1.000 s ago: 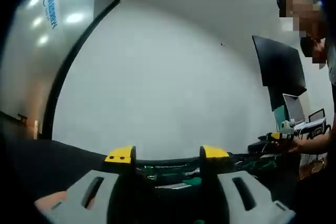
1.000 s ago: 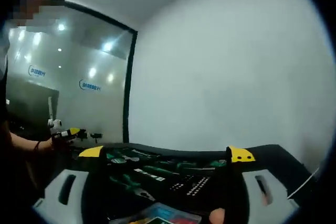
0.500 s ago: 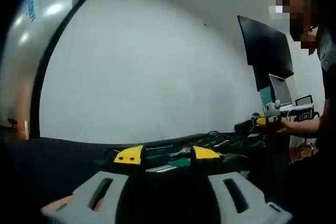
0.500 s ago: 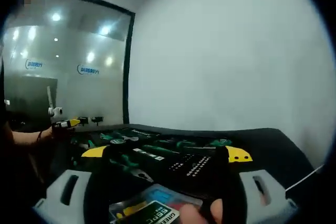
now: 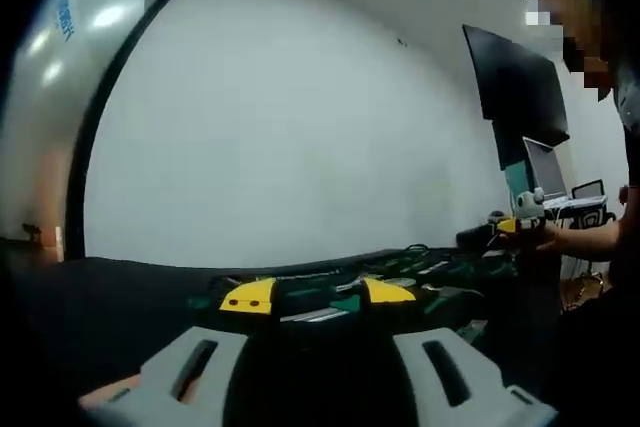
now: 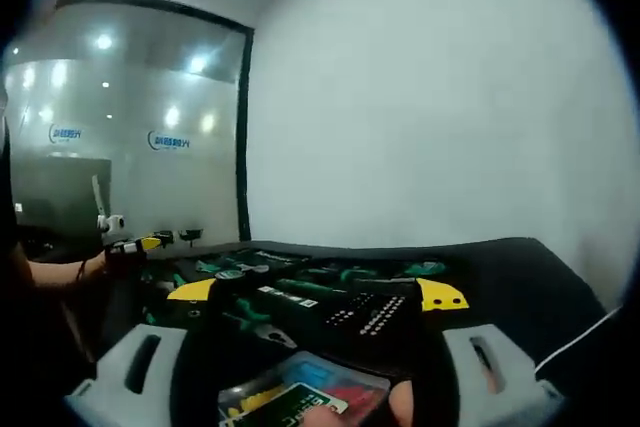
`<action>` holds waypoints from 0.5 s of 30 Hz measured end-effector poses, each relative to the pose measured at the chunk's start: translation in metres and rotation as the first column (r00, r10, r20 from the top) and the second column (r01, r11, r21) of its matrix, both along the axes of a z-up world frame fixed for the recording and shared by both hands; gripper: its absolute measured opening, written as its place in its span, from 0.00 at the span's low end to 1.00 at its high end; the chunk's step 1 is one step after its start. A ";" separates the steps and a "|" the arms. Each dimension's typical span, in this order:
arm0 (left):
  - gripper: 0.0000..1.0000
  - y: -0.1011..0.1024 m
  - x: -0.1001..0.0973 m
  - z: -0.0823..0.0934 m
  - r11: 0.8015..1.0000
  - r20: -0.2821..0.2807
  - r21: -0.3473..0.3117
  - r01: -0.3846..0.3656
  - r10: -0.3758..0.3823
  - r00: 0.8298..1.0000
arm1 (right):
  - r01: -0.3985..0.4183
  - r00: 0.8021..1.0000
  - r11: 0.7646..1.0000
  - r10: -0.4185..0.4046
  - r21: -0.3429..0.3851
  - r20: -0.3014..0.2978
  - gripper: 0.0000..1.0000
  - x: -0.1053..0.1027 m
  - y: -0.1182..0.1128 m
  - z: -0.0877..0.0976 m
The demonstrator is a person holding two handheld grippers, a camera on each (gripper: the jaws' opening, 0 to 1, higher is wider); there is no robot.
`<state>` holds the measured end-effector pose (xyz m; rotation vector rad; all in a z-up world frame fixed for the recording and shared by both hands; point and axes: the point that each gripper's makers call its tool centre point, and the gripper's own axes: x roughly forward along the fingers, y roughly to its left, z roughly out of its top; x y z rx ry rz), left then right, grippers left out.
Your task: Pick up the tools and put them into their designated positions in the toolbox.
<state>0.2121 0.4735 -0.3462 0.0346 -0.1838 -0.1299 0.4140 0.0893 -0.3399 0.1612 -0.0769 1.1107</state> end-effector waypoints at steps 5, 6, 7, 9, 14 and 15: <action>0.34 0.001 0.003 -0.006 1.000 -0.027 0.020 0.003 -0.002 1.000 | -0.002 1.000 1.000 0.002 -0.010 0.006 0.73 0.000 0.001 -0.001; 0.34 0.001 0.003 -0.006 1.000 -0.029 0.020 0.002 -0.001 1.000 | 0.002 1.000 1.000 -0.001 -0.017 0.005 0.73 0.000 0.002 -0.002; 0.34 0.002 0.003 -0.007 1.000 -0.031 0.018 0.000 0.001 1.000 | 0.004 1.000 1.000 -0.003 -0.021 0.001 0.72 0.000 0.002 -0.004; 0.34 0.004 0.003 -0.006 1.000 -0.026 0.011 -0.006 0.006 1.000 | 0.003 1.000 1.000 -0.003 -0.022 -0.006 0.72 0.002 0.001 -0.005; 0.33 0.007 0.002 -0.004 1.000 -0.018 0.005 -0.025 0.025 1.000 | 0.006 1.000 1.000 -0.006 -0.007 -0.017 0.71 0.003 -0.001 -0.003; 0.33 0.007 0.002 -0.004 1.000 -0.018 0.005 -0.025 0.025 1.000 | 0.006 1.000 1.000 -0.006 -0.009 -0.016 0.71 0.004 0.000 -0.004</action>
